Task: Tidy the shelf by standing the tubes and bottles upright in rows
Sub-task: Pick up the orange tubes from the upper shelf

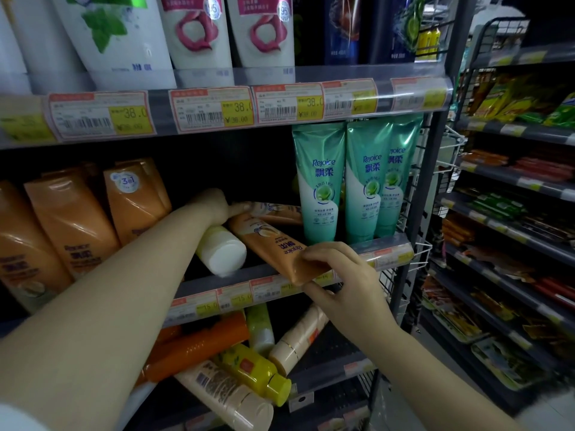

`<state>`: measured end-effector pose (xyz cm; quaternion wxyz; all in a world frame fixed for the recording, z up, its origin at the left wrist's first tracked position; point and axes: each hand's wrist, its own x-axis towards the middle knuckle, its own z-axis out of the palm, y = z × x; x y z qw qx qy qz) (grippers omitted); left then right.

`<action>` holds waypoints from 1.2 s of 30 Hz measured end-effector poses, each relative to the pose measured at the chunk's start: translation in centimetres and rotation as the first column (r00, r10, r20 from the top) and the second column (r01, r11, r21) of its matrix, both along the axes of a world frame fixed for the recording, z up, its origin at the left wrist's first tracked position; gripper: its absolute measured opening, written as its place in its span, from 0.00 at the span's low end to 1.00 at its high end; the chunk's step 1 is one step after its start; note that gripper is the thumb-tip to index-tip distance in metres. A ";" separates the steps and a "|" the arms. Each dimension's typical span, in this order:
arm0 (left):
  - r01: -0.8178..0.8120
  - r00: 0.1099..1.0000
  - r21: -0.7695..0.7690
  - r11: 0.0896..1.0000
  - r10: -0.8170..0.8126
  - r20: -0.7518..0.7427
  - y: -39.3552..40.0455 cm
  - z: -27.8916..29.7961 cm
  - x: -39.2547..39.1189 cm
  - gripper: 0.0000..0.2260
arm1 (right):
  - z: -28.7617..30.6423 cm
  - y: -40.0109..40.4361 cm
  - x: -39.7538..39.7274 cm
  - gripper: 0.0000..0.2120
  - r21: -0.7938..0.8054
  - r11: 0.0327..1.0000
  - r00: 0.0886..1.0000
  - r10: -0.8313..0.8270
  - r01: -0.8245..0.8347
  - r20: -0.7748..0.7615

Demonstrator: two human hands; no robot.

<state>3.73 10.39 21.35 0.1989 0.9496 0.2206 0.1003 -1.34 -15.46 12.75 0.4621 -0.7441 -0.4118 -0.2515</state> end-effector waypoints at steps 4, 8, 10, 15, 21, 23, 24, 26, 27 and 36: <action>0.005 0.995 -0.104 0.995 0.005 0.100 0.7 -0.7 -0.1 0.29 | 0.1 -0.1 0.2 0.15 -0.014 1.000 1.000 0.010 -0.010 -0.018; 0.069 0.985 -0.214 0.974 -0.032 0.172 0.5 -0.8 -0.2 0.26 | 0.1 -0.2 0.3 0.16 -0.008 1.000 0.999 0.030 -0.030 -0.016; 0.097 0.979 -0.250 0.963 -0.047 0.199 0.4 -0.9 -0.2 0.25 | 0.0 -0.1 0.4 0.15 0.000 0.999 0.999 0.034 -0.034 -0.004; 0.196 0.949 -0.397 0.897 -0.072 0.306 0.4 -1.0 -0.5 0.23 | -0.1 0.1 0.5 0.15 0.008 0.999 0.999 0.036 -0.036 -0.005; 0.205 0.930 -0.253 0.945 -0.108 0.351 0.2 -1.0 0.0 0.26 | 0.0 0.2 0.5 0.15 0.019 0.999 0.999 0.029 -0.029 -0.016; 0.181 0.941 -0.177 0.967 -0.118 0.319 -0.1 -0.8 0.5 0.25 | 0.1 0.1 0.6 0.15 0.021 0.999 0.999 0.032 -0.031 -0.026; 0.191 0.945 -0.149 0.970 -0.140 0.296 -0.2 -0.7 0.8 0.24 | 0.0 0.1 0.6 0.15 0.020 0.999 0.999 0.032 -0.031 -0.031; 0.230 0.945 -0.135 0.964 -0.188 0.268 -0.8 -0.5 1.4 0.22 | -0.1 0.1 0.7 0.15 0.025 0.999 0.999 0.034 -0.033 -0.038; 0.249 0.946 -0.142 0.958 -0.208 0.250 -1.0 -0.5 1.6 0.22 | -0.1 0.1 0.7 0.15 0.028 0.999 0.999 0.034 -0.033 -0.037; 0.211 0.974 -0.193 0.958 -0.189 0.123 -1.1 -0.2 2.8 0.21 | -0.3 0.2 1.2 0.14 0.023 1.000 1.000 0.010 -0.010 -0.021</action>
